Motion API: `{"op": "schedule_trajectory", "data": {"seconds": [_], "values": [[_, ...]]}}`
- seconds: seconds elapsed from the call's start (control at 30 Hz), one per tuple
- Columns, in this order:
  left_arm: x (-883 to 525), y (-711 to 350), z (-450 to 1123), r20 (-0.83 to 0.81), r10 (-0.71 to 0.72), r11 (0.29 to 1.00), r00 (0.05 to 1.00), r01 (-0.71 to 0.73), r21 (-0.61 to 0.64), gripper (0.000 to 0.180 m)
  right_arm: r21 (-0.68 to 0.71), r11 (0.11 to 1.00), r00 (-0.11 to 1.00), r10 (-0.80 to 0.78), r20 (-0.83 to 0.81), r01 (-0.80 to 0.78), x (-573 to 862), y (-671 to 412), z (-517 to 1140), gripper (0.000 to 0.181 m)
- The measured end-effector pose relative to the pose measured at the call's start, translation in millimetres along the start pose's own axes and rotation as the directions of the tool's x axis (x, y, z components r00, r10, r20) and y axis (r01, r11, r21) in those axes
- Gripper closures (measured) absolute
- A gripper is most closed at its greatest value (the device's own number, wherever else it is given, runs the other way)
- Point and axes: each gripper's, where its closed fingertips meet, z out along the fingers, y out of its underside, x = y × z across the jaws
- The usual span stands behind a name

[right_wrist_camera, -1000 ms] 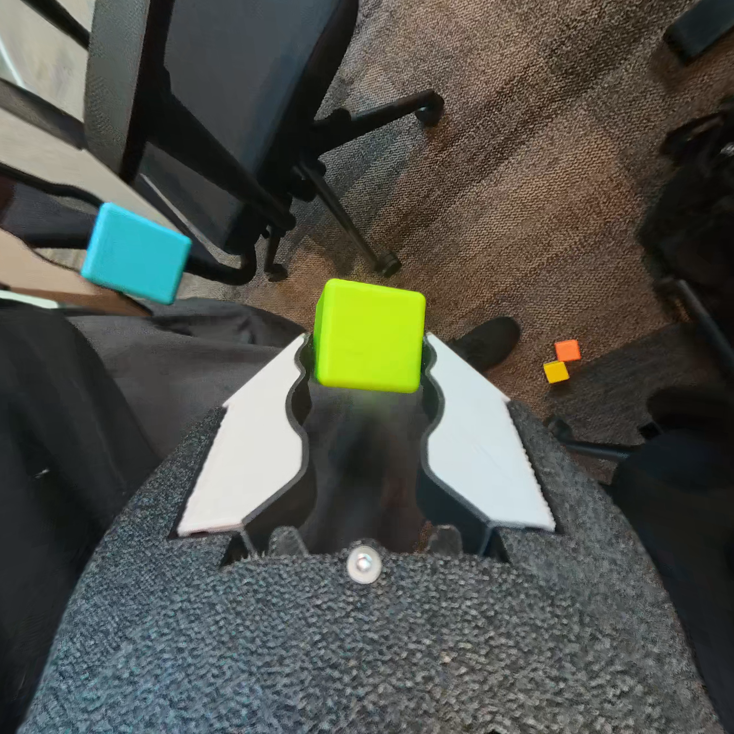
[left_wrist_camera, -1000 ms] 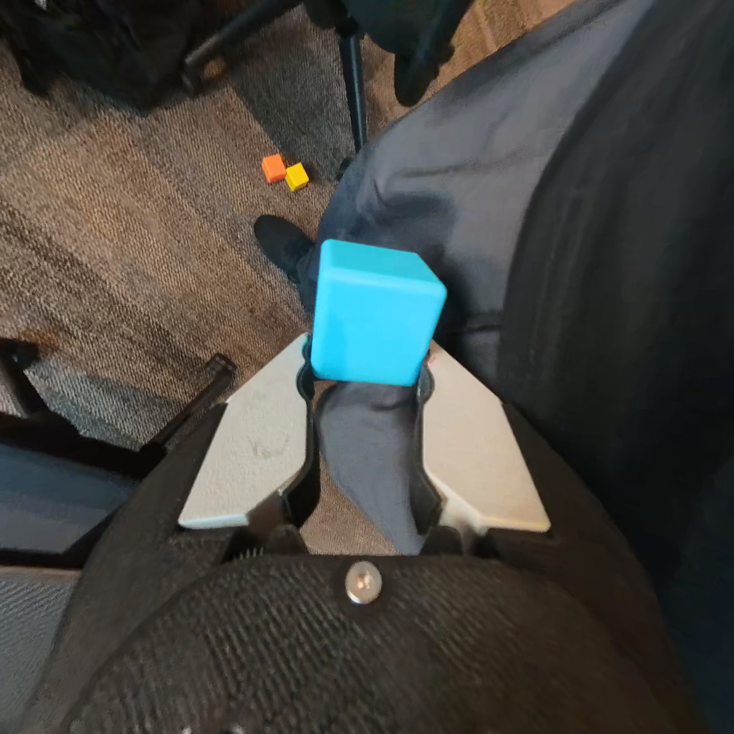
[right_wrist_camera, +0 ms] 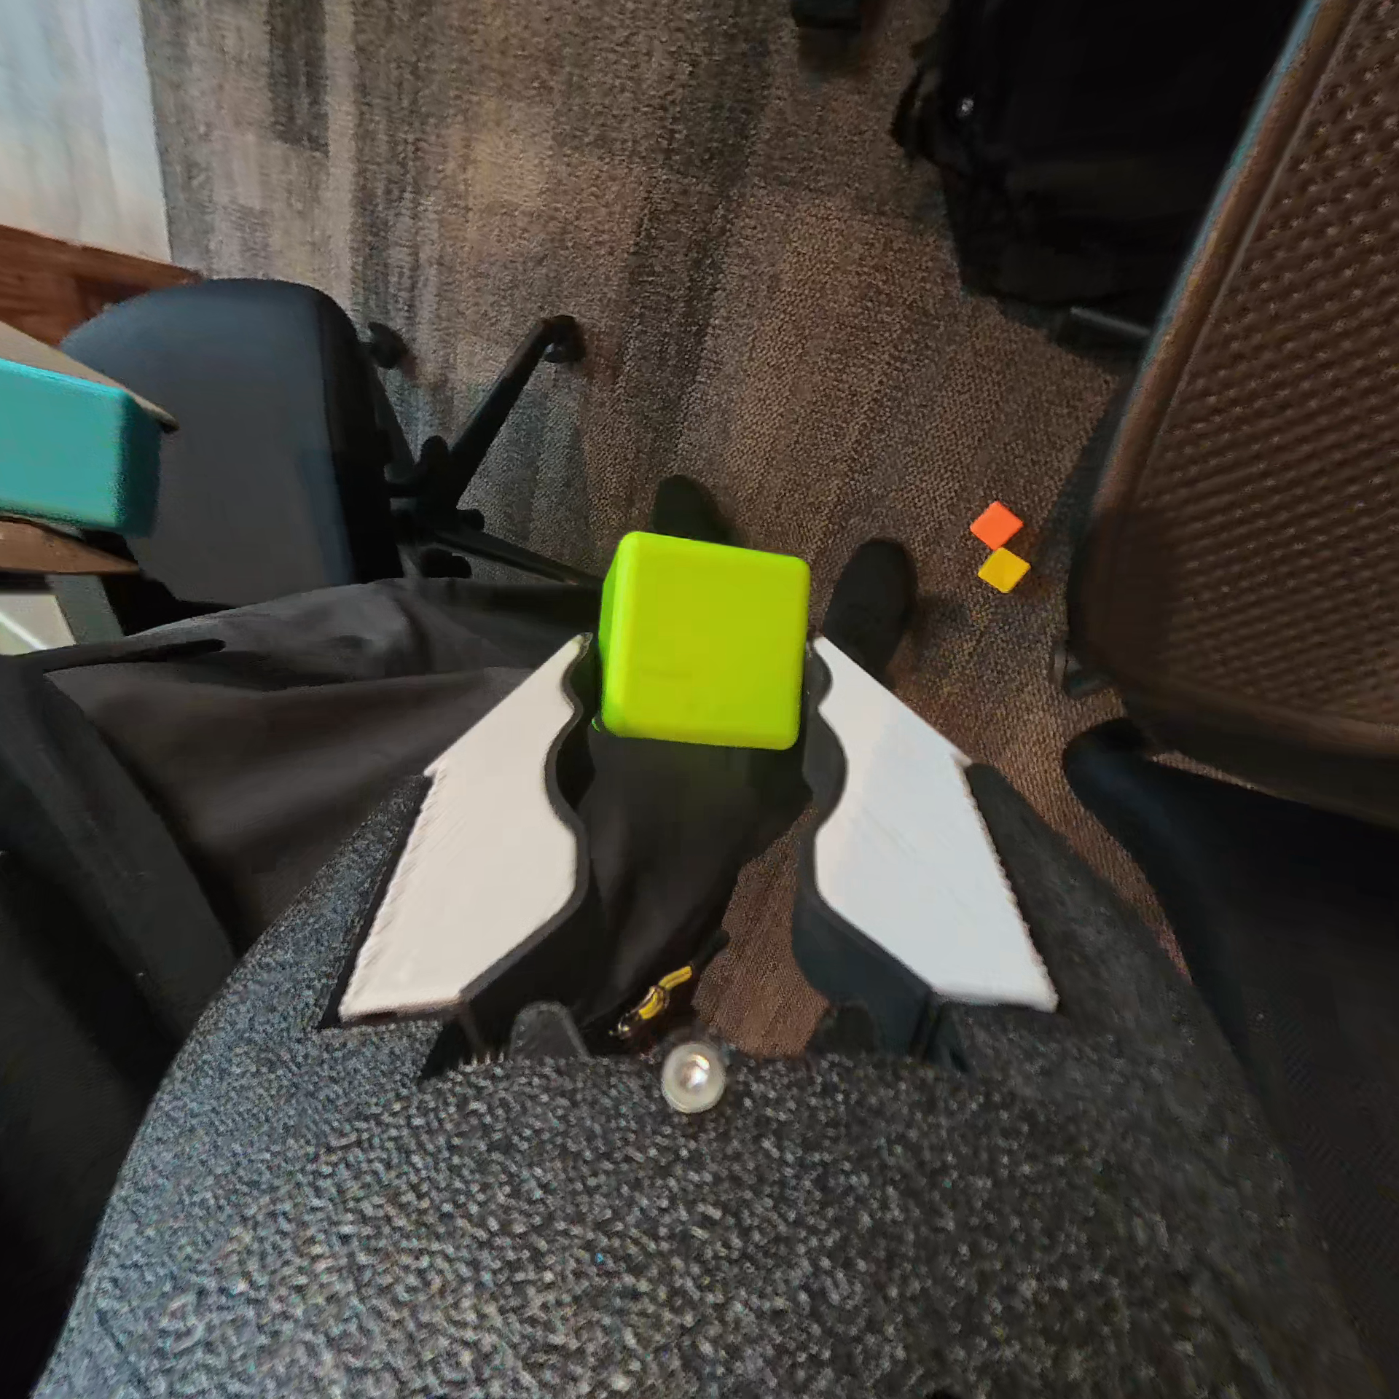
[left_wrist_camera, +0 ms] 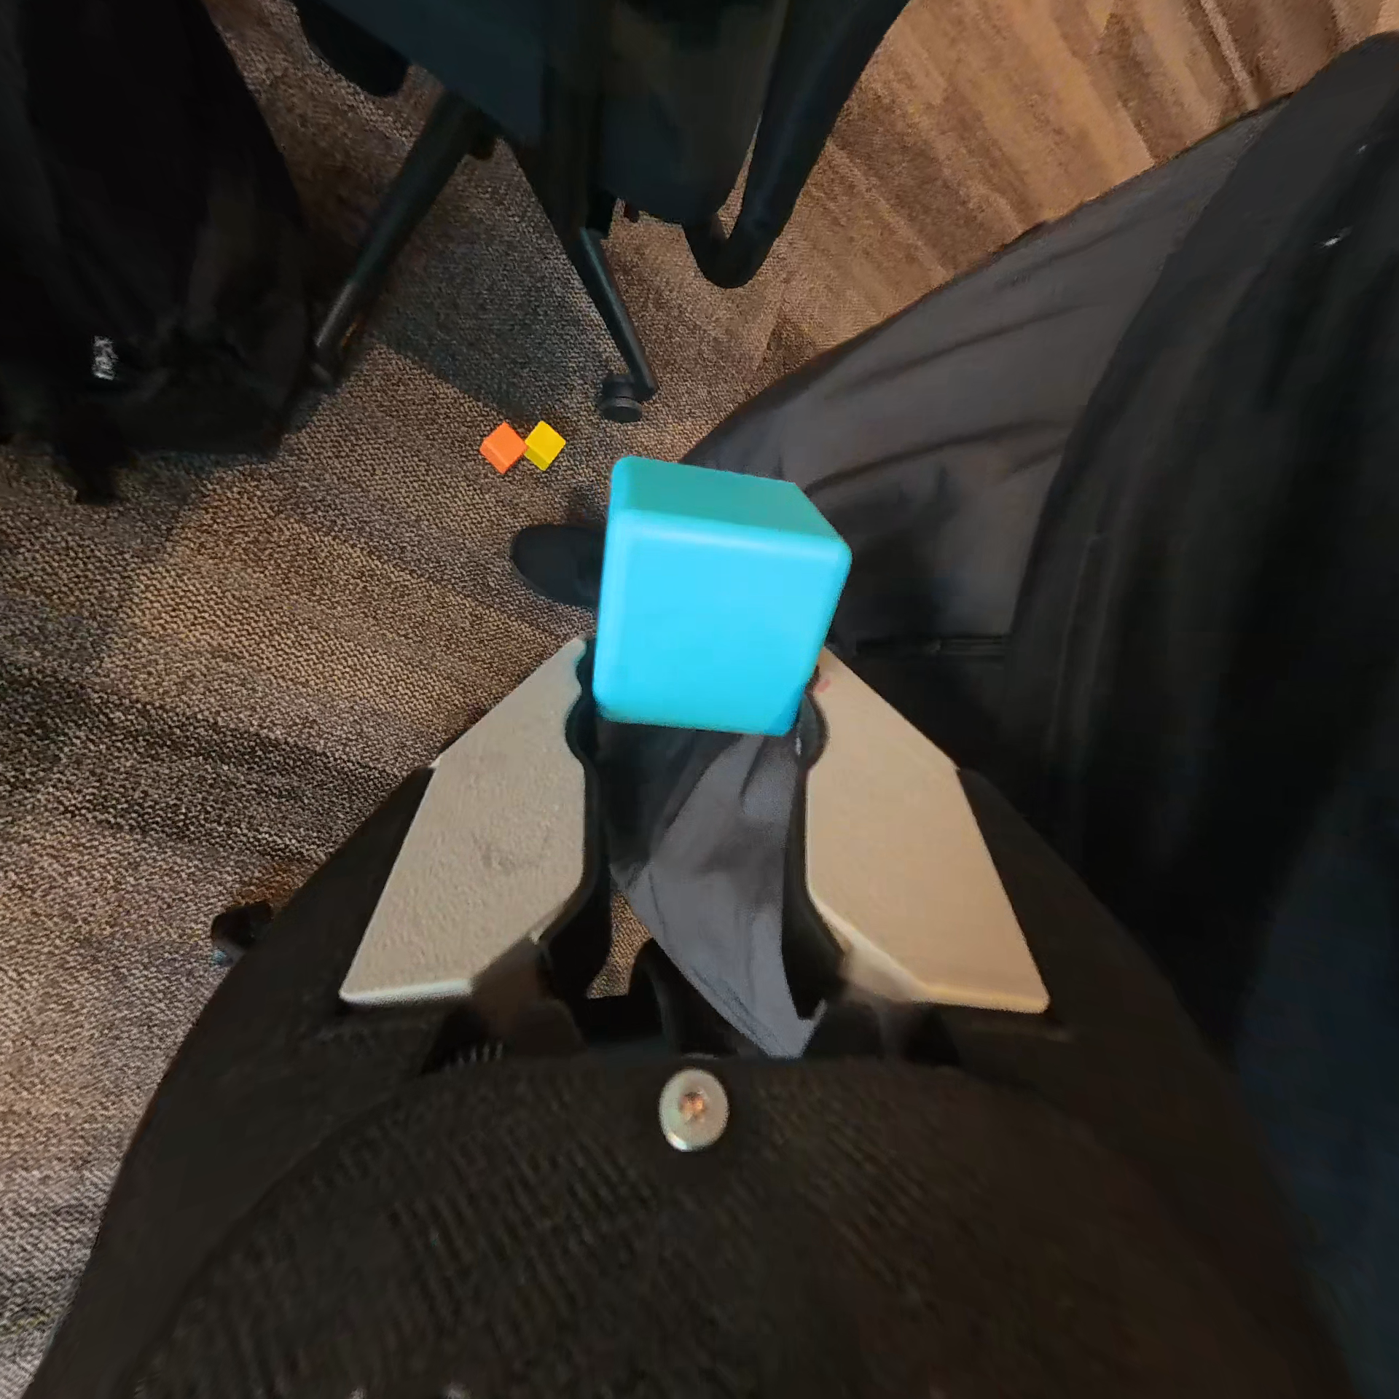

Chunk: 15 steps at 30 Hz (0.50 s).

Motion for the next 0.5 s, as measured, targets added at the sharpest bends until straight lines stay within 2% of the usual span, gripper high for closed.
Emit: {"op": "schedule_trajectory", "data": {"seconds": [0.3, 0.5], "values": [[-23.5, 7.1, -15.7, -0.024, 0.011, 1.000, 1.000, -0.011, 0.007, 0.130, 0.091, 0.996, 0.986, 0.025, -0.165, -0.010, 30.2, -35.7, -42.9, 0.128], [-36.1, 8.3, -19.3, -0.003, -0.059, 0.998, 0.998, 0.058, -0.021, 0.130, 0.247, 0.969, 0.953, 0.103, -0.284, -0.032, 105.9, -81.8, -90.3, 0.128]]}}
